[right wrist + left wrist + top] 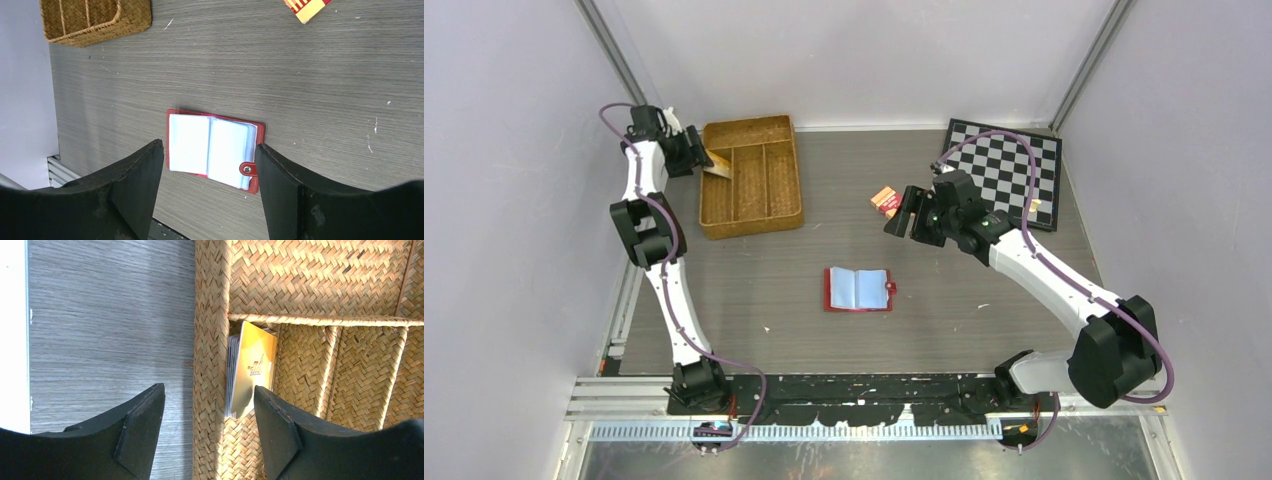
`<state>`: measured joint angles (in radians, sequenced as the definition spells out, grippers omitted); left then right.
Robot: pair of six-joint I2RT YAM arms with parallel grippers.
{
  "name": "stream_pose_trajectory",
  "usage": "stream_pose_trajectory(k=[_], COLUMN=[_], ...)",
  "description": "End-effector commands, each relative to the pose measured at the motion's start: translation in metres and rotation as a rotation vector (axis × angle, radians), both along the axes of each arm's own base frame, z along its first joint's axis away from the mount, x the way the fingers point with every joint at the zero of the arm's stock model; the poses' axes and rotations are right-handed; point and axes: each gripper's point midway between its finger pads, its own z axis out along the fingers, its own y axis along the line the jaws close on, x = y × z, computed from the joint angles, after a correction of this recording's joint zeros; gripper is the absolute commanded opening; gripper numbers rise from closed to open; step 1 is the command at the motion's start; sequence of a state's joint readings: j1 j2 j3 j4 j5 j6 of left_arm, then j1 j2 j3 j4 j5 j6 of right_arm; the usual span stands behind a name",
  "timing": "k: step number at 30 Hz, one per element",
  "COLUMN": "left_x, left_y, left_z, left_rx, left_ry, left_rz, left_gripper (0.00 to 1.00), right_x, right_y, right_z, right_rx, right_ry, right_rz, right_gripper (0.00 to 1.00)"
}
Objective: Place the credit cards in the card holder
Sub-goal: Pick up the credit card from the storage box.
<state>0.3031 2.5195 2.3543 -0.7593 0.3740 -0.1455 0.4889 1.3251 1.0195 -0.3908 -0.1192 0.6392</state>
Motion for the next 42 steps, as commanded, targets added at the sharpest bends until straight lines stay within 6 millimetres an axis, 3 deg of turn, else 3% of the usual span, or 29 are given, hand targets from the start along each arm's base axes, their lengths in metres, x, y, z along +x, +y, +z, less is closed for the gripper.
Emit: stream_pose_trajectory(k=[1,8,12,16,25,32,42], left_x=[0.006,0.008,0.011,0.017,0.017,0.013,0.008], left_y=[0.014,0.013,0.003,-0.003,-0.012,0.002,0.018], left_z=[0.053,0.053,0.057,0.058,0.016,0.007,0.016], left_rx=[0.055,0.054,0.000,-0.037,-0.049,0.043,0.077], left_ry=[-0.112,-0.122,-0.152,-0.173,-0.092,-0.046,-0.042], left_rz=[0.015,0.010,-0.016,-0.025,-0.044,-0.013,0.032], left_gripper=[0.67,0.60,0.71,0.74,0.77,0.73,0.64], right_x=[0.008,0.007,0.007,0.007,0.007,0.007,0.007], right_y=[0.007,0.008,0.009,0.009,0.010,0.010,0.010], right_z=[0.020,0.018,0.018,0.016,0.016,0.014,0.016], right_rx=[0.040,0.042,0.045,0.044,0.049,0.046,0.049], right_ry=[-0.035,-0.029,-0.026,-0.021,-0.020,-0.017,-0.020], right_rz=[0.006,0.009,0.013,0.015,0.018,0.016,0.014], right_gripper=[0.72,0.72,0.72,0.72,0.72,0.72,0.72])
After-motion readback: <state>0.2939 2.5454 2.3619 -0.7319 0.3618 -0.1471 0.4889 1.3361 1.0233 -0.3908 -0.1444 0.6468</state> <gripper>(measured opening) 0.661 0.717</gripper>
